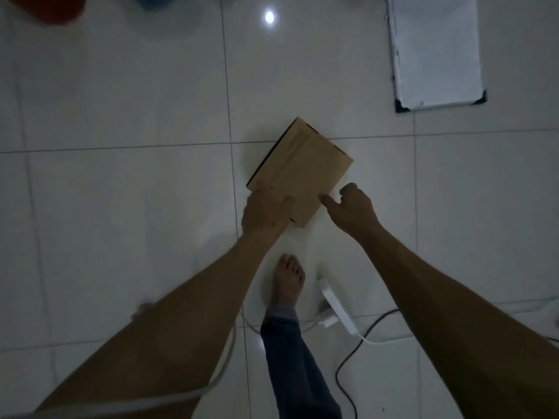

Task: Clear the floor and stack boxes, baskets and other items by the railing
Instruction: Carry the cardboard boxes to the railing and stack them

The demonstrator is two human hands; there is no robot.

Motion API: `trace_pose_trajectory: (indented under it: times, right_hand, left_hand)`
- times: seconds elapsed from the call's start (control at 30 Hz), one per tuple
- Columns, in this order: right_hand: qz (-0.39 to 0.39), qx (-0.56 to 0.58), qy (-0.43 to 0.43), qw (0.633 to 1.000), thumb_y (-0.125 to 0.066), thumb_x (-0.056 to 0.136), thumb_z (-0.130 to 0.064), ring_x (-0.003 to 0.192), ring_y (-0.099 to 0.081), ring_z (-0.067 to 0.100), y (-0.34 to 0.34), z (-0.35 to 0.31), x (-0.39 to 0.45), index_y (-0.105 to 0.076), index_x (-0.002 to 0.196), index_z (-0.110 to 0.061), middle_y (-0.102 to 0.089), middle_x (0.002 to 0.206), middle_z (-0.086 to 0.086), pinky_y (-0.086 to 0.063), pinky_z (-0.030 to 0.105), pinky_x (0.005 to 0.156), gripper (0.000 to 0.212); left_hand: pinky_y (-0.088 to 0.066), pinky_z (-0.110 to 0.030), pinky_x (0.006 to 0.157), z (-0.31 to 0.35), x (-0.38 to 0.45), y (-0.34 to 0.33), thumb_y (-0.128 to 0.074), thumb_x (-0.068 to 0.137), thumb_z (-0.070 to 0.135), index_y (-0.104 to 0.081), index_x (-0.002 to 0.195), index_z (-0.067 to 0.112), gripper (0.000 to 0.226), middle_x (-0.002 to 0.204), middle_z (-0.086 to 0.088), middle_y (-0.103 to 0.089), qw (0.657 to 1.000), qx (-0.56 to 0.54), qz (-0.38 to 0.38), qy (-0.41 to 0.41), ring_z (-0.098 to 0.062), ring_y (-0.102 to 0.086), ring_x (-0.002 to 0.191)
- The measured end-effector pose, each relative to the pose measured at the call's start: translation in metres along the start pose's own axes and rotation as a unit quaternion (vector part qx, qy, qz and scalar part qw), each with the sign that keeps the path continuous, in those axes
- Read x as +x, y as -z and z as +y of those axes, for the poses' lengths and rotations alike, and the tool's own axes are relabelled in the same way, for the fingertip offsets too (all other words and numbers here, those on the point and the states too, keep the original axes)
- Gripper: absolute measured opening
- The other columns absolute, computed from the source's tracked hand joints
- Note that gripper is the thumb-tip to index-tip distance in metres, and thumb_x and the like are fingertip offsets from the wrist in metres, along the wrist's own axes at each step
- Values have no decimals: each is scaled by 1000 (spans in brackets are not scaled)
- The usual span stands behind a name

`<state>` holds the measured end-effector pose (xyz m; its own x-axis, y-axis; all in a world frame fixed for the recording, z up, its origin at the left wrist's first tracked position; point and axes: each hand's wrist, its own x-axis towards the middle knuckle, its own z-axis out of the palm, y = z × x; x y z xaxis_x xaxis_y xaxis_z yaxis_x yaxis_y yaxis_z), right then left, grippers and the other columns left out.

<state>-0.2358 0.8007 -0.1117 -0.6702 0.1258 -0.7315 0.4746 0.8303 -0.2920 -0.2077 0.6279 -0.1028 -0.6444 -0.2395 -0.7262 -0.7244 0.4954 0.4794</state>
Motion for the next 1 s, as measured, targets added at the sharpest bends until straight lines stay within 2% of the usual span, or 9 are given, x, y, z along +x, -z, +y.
trace_pose_trajectory:
  times: [0.2, 0.33, 0.47, 0.53, 0.63, 0.7, 0.83, 0.93, 1.0]
  right_hand:
    - [-36, 52, -95, 993, -56, 95, -55, 128, -48, 34, -47, 27, 73, -33, 141, 1, -46, 142, 19, -42, 37, 93, 76]
    - [-50, 78, -133, 987, -55, 96, -53, 130, -47, 34, -66, 34, 109, -31, 144, 2, -44, 145, 19, -38, 33, 86, 76]
    - [-69, 123, -159, 977, -55, 94, -53, 132, -47, 33, -82, 36, 130, -30, 150, -1, -45, 148, 15, -41, 31, 95, 80]
    - [-74, 142, -165, 973, -56, 93, -54, 132, -48, 33, -88, 37, 135, -28, 152, -3, -45, 149, 14, -42, 33, 99, 83]
    - [-67, 182, -189, 963, -60, 92, -50, 131, -47, 33, -90, 34, 136, -19, 153, -3, -41, 150, 15, -44, 35, 101, 87]
    - [-61, 232, -203, 949, -66, 88, -49, 124, -51, 29, -89, 32, 136, -24, 151, -4, -46, 146, 12, -48, 39, 98, 88]
    - [-37, 286, -192, 938, -69, 85, -51, 114, -56, 24, -90, 28, 129, -42, 145, -8, -56, 135, 6, -50, 37, 89, 79]
    - [-1, 312, -182, 932, -70, 83, -54, 120, -54, 26, -88, 23, 111, -37, 145, -14, -52, 139, 6, -50, 42, 93, 80]
    - [6, 344, -173, 923, -71, 84, -53, 117, -54, 25, -82, 13, 92, -37, 143, -21, -50, 139, 5, -50, 41, 83, 75]
  left_hand:
    - [-49, -44, 97, -19, 93, -45, -66, 88, 49, -32, 146, 5, 80, 138, -12, -46, 999, 35, -2, 3, -29, -51, 122]
    - [-41, -46, 106, -20, 134, -62, -77, 79, 50, -20, 150, 4, 102, 144, -15, -30, 997, 70, -12, 0, -32, -33, 135]
    - [-14, -51, 122, -27, 171, -71, -80, 72, 59, 10, 158, 12, 132, 165, -12, 3, 996, 75, -46, 35, -31, 1, 153]
    - [-7, -53, 123, -37, 182, -78, -81, 69, 61, 15, 158, 15, 138, 166, -12, 6, 993, 83, -66, 48, -30, 3, 154]
    - [-13, -53, 122, -37, 199, -67, -82, 69, 59, 14, 158, 19, 136, 166, -13, -4, 992, 54, -80, 78, -32, -9, 152]
    - [-17, -52, 121, -40, 195, -64, -81, 70, 60, 9, 159, 22, 132, 164, -14, -10, 991, 65, -85, 74, -34, -15, 150]
    - [-19, -44, 118, -61, 133, -79, -57, 67, 89, 17, 151, 46, 121, 156, -29, -26, 985, 84, -149, 1, -41, -23, 146]
    - [-26, -46, 116, -48, 165, -36, -77, 72, 66, -24, 153, 20, 107, 151, -16, -34, 995, 79, -54, 30, -33, -32, 139]
    - [-29, -44, 115, -40, 171, 0, -80, 70, 64, -29, 151, 18, 106, 148, -12, -34, 995, 81, -43, 44, -31, -34, 136]
